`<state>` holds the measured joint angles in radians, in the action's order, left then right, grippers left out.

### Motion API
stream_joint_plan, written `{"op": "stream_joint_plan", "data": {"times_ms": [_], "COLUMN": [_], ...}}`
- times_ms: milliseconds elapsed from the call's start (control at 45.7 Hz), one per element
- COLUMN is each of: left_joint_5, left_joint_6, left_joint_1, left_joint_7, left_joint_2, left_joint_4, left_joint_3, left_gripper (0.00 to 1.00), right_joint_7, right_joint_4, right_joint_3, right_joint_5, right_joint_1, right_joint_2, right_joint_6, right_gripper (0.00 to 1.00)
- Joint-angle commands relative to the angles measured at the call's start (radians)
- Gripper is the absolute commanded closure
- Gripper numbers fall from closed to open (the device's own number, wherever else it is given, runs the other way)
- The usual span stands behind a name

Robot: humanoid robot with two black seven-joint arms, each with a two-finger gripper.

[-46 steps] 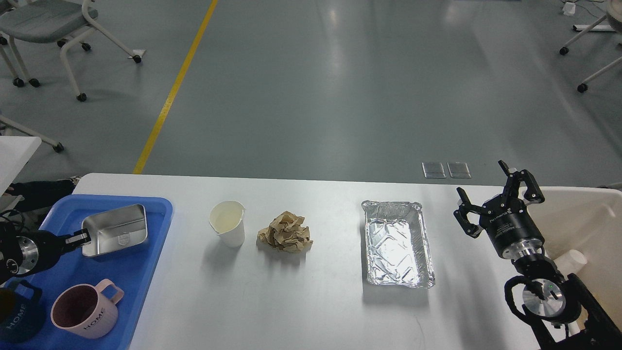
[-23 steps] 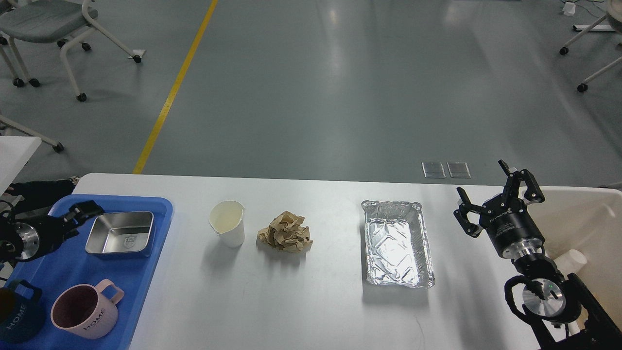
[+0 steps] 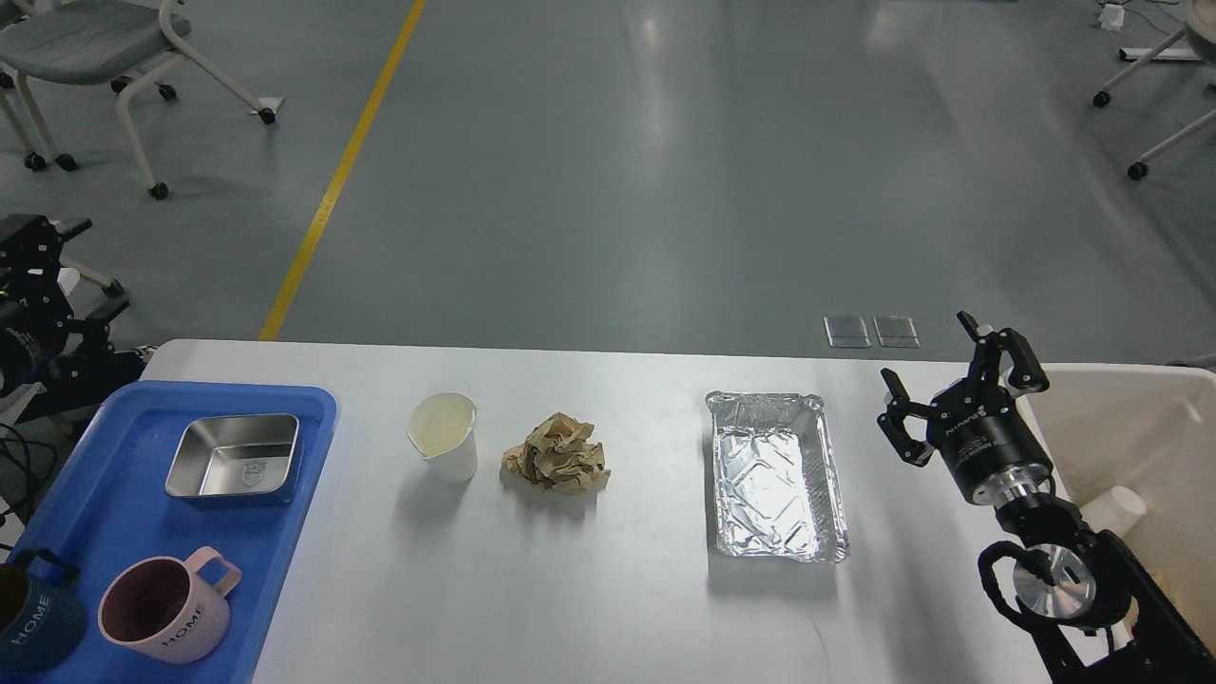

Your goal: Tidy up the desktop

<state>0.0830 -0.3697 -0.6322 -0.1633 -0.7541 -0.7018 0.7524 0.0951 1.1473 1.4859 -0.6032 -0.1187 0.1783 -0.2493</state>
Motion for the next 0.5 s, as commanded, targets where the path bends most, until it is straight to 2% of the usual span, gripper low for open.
{"op": "stream_joint_plan", "data": {"times_ms": [0,175,328,481], "left_joint_5": [-0.037,-0.031,-0.031,-0.029], "left_joint_6": [0.069,0.135,0.213,0.288], "left_joint_1": [0.078,0.223,0.273,0.344], "left_joint_7": [-0.004,-0.005,-0.005,-0.009], "left_joint_2": [0.064,0.122,0.150,0.176], "left_joint_4": [-0.112,-0.283,-0.344,-0.461], "left_joint_3": [0.163,0.280,0.343,0.387], "left_gripper": [0.04,0.04,0.04,0.04], "right_joint_7": [-0.002,-0.002,0.000,0.000], "right_joint_4": [0.002,0.002,0.066,0.084], "right_joint_3": [-0.036,-0.087,-0.164,-0.165], "right_joint_5": [-0.058,-0.113,-0.181,-0.262], "right_joint_1": [-0.003,-0.010,-0.045,-0.052], "right_joint_2": [0.023,0.139,0.276,0.378], "right_joint_6": [-0.004,-0.008,-0.010,-0.007], "right_gripper": [0.00,0.00,0.00,0.00]}}
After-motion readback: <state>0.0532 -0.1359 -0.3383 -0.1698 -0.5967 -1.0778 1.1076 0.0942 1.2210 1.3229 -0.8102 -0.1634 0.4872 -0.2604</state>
